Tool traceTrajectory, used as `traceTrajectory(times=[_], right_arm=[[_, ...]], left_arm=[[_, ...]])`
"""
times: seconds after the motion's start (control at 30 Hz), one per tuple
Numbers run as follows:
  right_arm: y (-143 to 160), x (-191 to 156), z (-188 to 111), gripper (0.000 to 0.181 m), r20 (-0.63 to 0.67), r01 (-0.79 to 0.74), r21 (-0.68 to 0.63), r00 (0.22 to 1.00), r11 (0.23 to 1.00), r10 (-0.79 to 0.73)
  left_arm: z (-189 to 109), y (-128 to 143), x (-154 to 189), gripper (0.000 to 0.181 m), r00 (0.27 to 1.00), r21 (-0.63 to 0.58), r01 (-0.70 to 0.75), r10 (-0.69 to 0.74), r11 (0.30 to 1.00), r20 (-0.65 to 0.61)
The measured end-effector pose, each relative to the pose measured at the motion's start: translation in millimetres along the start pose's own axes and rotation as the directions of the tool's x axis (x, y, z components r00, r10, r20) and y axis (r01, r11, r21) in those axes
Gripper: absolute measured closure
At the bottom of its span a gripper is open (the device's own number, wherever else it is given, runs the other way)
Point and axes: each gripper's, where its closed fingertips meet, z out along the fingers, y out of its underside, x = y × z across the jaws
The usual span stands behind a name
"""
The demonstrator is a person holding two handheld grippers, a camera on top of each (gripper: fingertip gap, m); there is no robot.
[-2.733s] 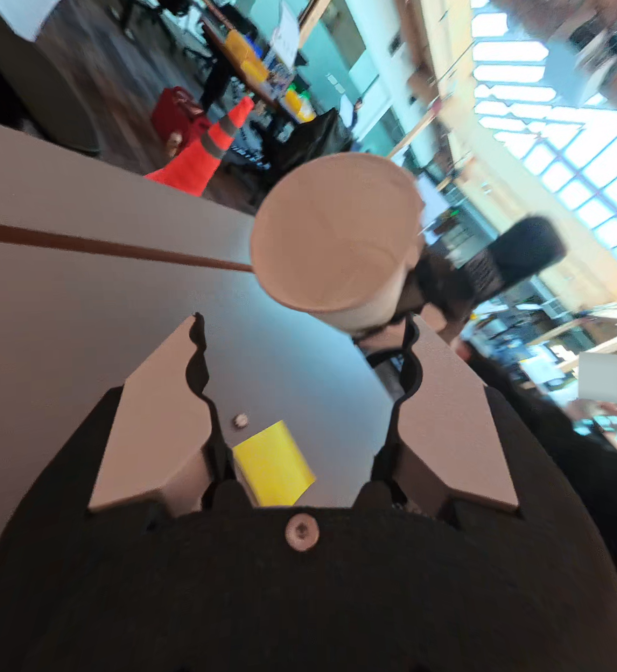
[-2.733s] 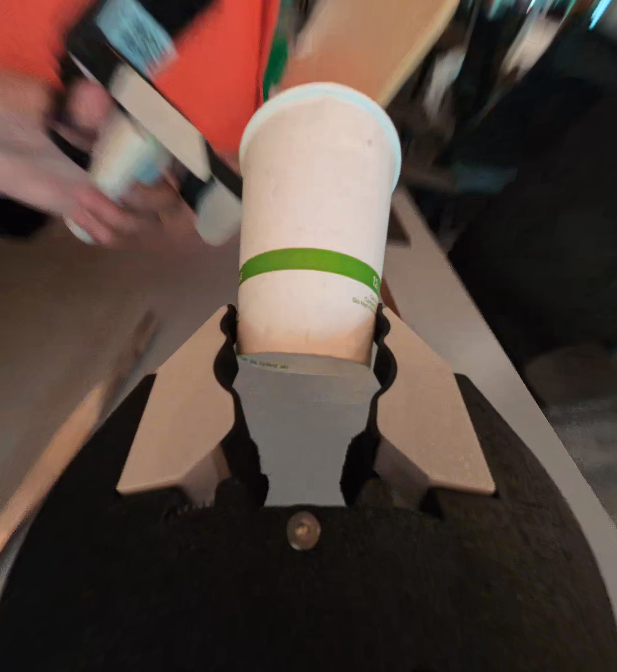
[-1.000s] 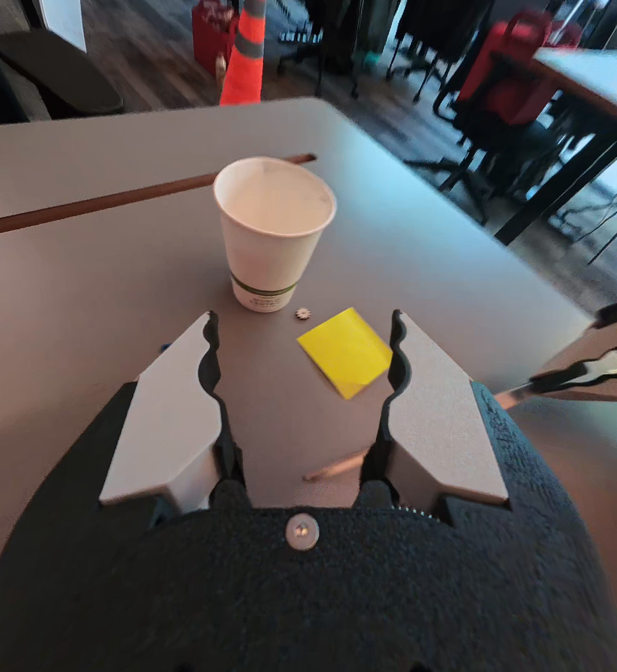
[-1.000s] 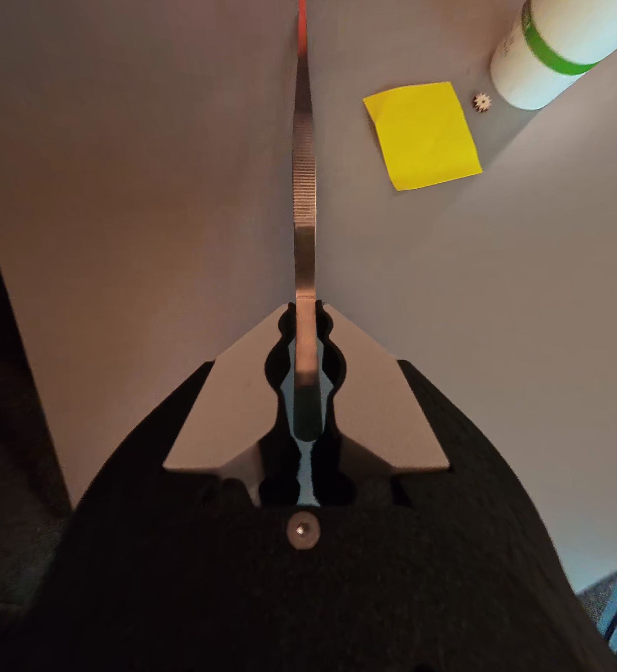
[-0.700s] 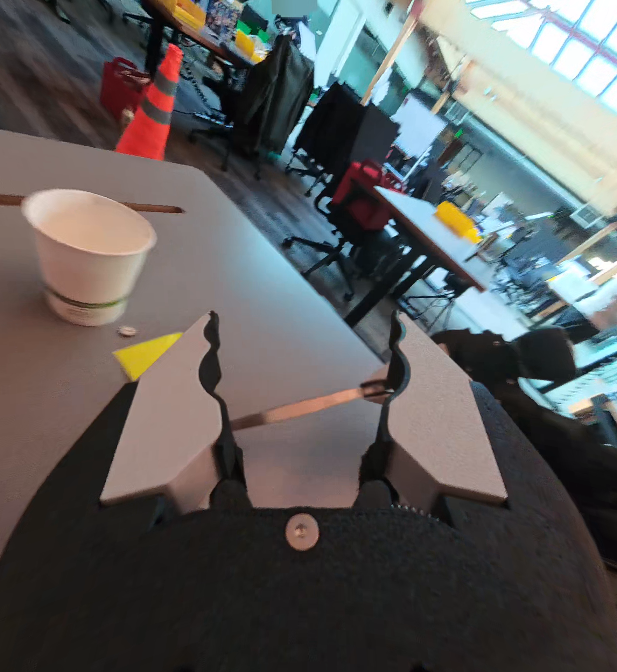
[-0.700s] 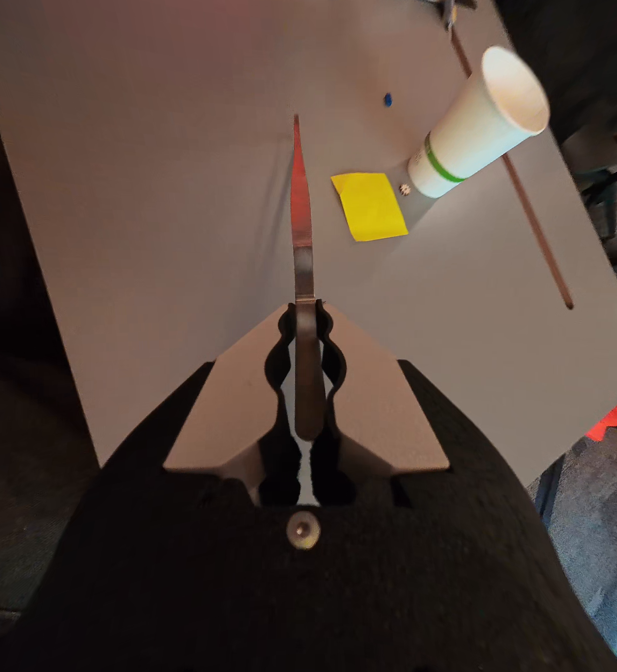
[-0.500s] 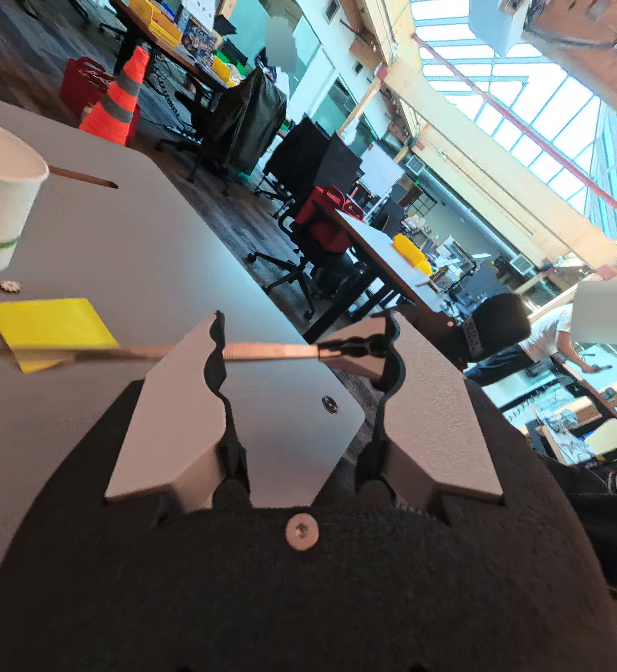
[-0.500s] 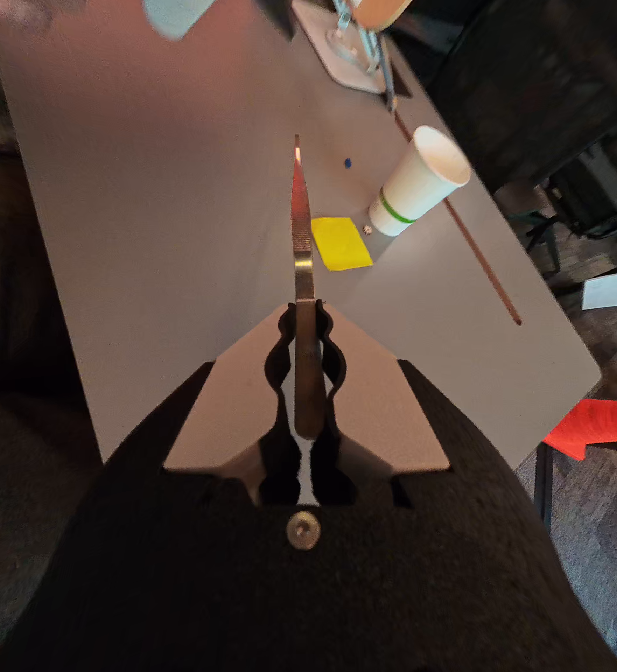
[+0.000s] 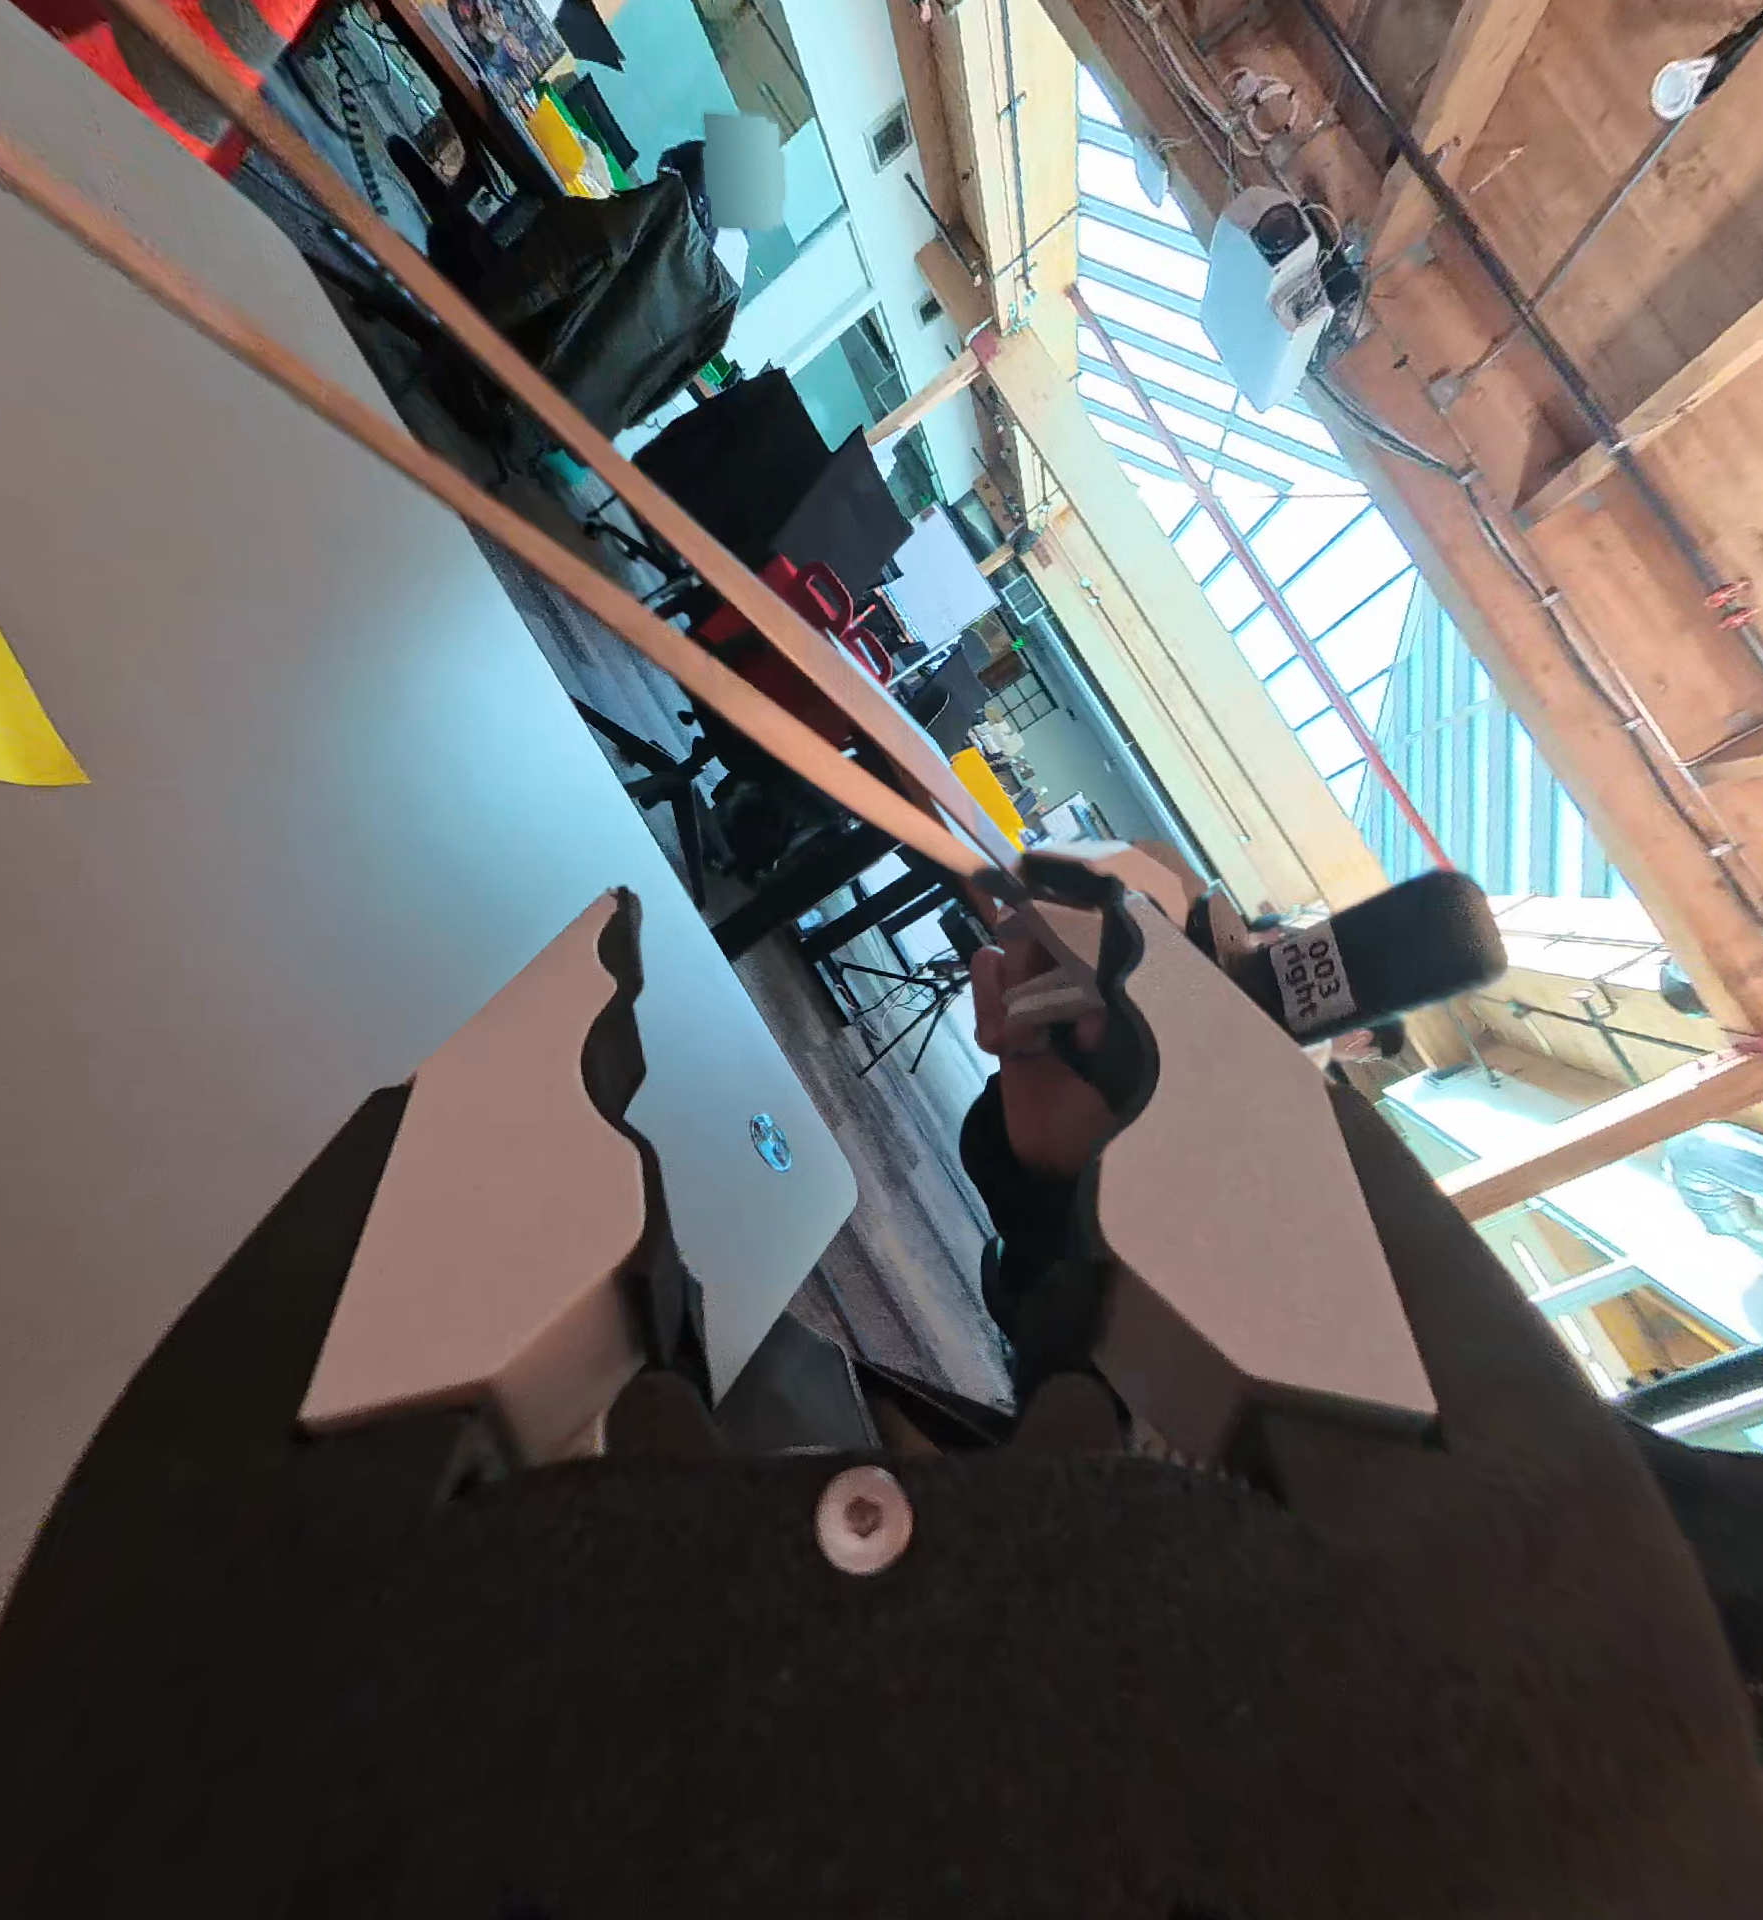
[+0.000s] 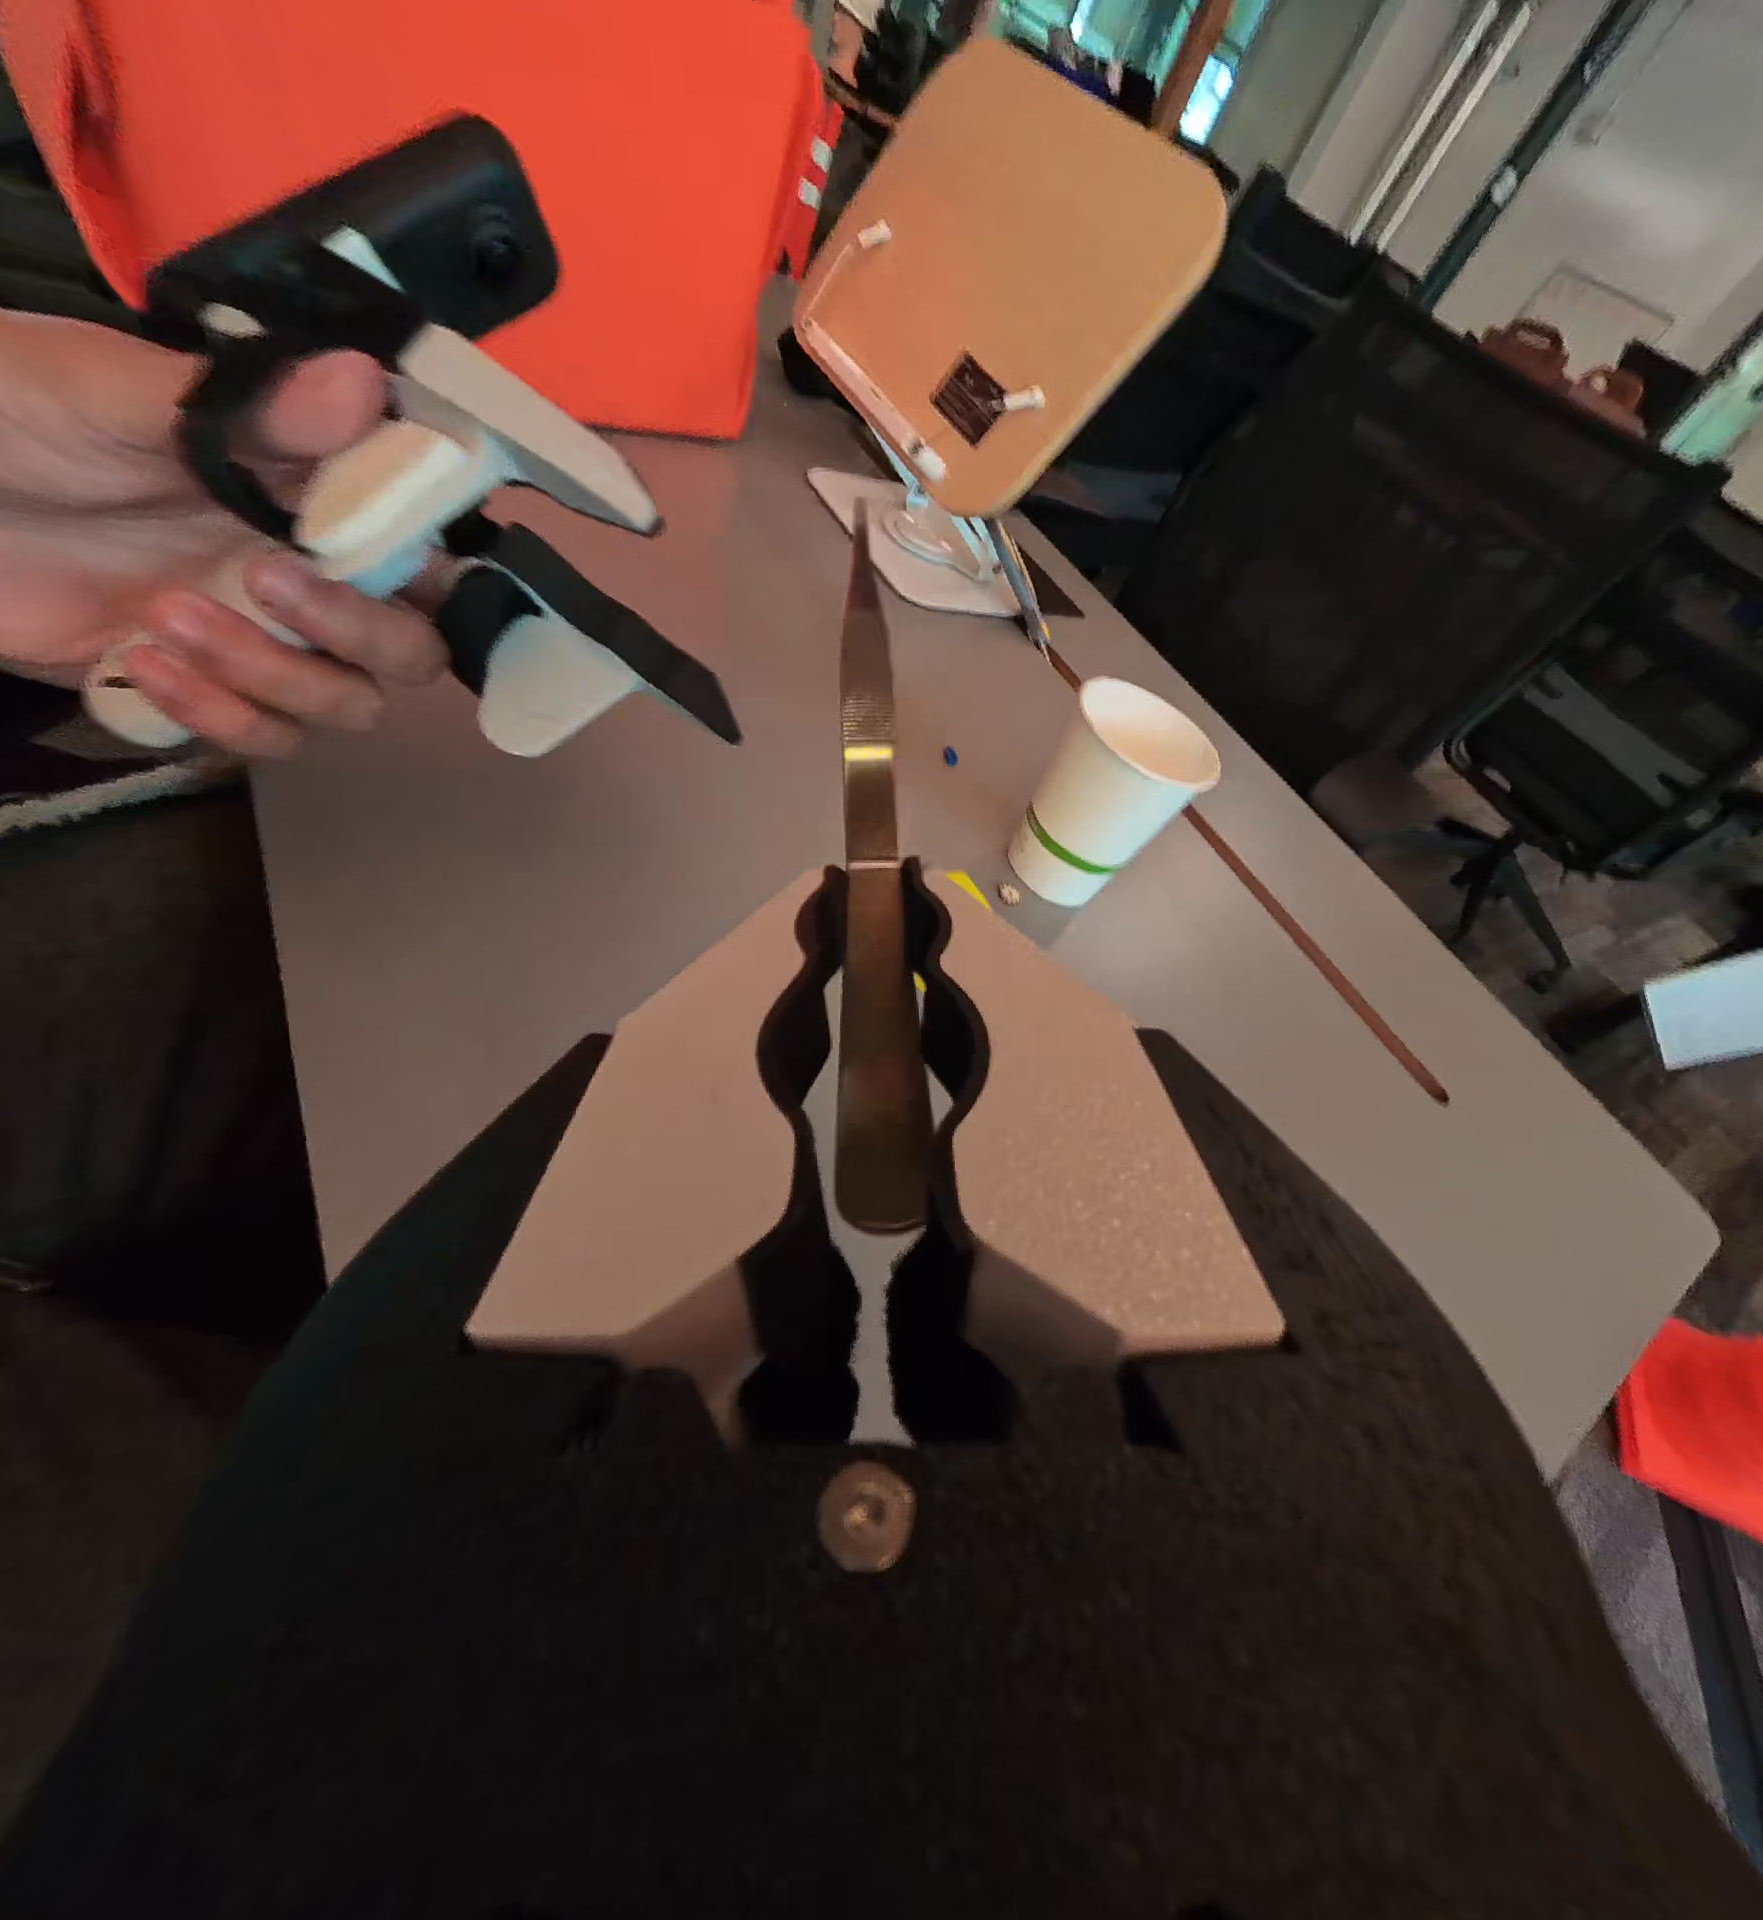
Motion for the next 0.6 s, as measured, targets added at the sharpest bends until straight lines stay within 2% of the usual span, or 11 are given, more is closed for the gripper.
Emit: traceTrajectory(times=[0.1,0.17,0.2,0.27,0.3,0.4,0.57,0.6], right_arm=[[-9.4,-14.4,0.6,0.172,0.047,0.048,0.046,0.998,0.998,-0.050],[-11.1,-24.3,1.8,0.172,0.075,0.092,0.057,0.993,0.994,-0.096],[-10.5,-28.1,2.7,0.172,0.086,0.111,0.055,0.990,0.992,-0.115],[-8.2,-29.9,5.1,0.172,0.084,0.132,0.047,0.987,0.990,-0.135],[-6.8,-30.0,5.9,0.172,0.091,0.122,0.045,0.988,0.991,-0.126],[-3.4,-30.6,8.0,0.172,0.120,0.056,0.066,0.991,0.996,-0.063],[0.0,-33.9,13.7,0.171,0.175,-0.115,0.124,0.980,0.986,0.092],[-2.5,-30.8,14.7,0.162,0.169,-0.167,0.149,0.975,0.975,0.141]], left_arm=[[-5.0,-19.2,-2.5,0.095,0.992,0.062,0.112,-0.108,0.992,-0.061],[-8.5,-24.4,-8.3,0.102,0.987,0.069,0.148,-0.143,0.987,-0.074],[-9.3,-24.5,-11.2,0.110,0.985,0.065,0.161,-0.156,0.985,-0.078],[-11.1,-21.5,-5.9,0.153,0.970,0.036,0.197,-0.189,0.980,-0.156],[-12.0,-21.7,-2.5,0.161,0.956,0.030,0.225,-0.215,0.974,-0.198],[-14.3,-23.8,0.4,0.169,0.937,0.039,0.258,-0.241,0.965,-0.253],[-17.2,-32.7,9.7,0.173,0.937,0.091,0.219,-0.184,0.971,-0.297],[-18.2,-36.3,12.2,0.173,0.940,0.109,0.201,-0.160,0.973,-0.300]])
